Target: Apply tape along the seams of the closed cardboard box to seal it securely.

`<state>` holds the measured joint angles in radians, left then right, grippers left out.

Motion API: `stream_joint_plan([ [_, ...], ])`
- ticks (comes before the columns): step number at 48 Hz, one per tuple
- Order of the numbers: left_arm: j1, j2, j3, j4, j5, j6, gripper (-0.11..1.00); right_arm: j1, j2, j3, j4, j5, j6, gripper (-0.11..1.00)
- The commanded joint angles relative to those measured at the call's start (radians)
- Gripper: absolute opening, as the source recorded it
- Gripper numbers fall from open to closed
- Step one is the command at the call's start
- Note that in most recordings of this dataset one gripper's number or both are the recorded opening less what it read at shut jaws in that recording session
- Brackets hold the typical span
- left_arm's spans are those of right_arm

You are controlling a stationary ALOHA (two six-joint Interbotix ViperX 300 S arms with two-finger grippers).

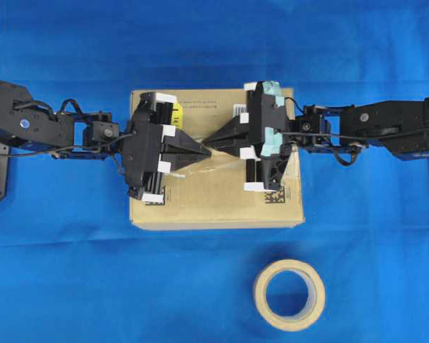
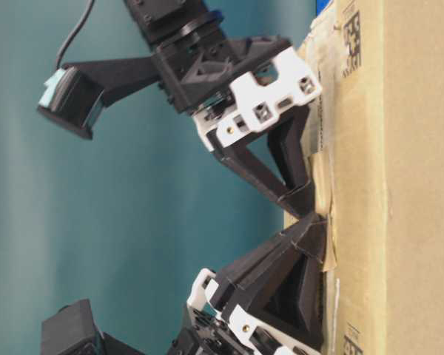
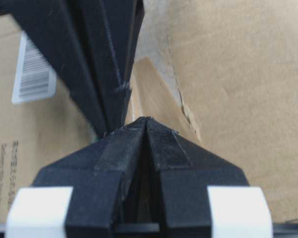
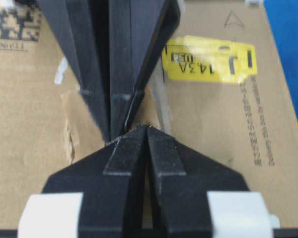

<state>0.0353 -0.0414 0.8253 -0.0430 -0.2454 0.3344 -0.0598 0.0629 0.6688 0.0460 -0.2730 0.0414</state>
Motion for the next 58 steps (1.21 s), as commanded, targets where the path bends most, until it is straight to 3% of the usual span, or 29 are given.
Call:
stream_joint_plan([
  [1, 0.02, -0.014, 0.041, 0.0, 0.005, -0.018, 0.0, 0.003, -0.012, 0.009, 0.017, -0.003, 0.002, 0.01],
  [28, 0.026, -0.051, 0.135, 0.0, -0.029, -0.103, 0.0, 0.009, -0.078, 0.155, 0.091, 0.005, 0.002, 0.01],
  [40, 0.026, -0.06, 0.117, 0.0, -0.043, -0.104, 0.0, 0.014, -0.126, 0.146, 0.091, 0.002, -0.006, 0.01],
  [44, 0.017, -0.083, 0.091, 0.006, -0.061, -0.097, 0.0, 0.014, -0.156, 0.126, 0.084, 0.005, -0.012, 0.01],
  [50, -0.009, -0.112, 0.054, 0.008, -0.132, 0.031, 0.0, 0.014, -0.199, 0.101, 0.058, 0.005, -0.015, 0.01],
  [58, -0.018, -0.101, 0.005, 0.008, -0.15, 0.043, 0.0, 0.014, -0.195, 0.06, 0.043, 0.0, -0.015, 0.01],
])
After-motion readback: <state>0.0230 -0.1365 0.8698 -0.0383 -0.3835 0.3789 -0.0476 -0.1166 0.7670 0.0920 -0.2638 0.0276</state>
